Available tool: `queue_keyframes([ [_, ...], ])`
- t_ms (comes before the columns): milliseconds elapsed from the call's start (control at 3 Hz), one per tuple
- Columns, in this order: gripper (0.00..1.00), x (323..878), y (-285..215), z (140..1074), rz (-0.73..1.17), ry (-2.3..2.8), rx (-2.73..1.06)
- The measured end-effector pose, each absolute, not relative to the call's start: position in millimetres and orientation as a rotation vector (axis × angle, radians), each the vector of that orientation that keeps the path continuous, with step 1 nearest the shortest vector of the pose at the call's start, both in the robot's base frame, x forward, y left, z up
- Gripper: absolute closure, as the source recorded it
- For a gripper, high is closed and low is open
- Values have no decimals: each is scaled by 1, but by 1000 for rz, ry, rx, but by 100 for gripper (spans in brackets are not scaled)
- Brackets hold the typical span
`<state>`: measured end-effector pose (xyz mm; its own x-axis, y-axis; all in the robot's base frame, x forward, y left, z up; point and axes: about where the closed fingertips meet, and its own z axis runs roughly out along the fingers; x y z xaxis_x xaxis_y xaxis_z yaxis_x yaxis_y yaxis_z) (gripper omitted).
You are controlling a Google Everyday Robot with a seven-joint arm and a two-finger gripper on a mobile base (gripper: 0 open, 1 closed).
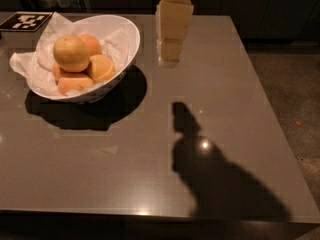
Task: Pick orange from white bowl
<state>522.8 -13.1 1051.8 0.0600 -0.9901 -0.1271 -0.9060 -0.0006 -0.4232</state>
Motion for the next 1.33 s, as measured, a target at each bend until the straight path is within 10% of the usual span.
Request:
queue_keyframes([
  [1333, 0, 566, 76, 1072, -257, 1659, -2036],
])
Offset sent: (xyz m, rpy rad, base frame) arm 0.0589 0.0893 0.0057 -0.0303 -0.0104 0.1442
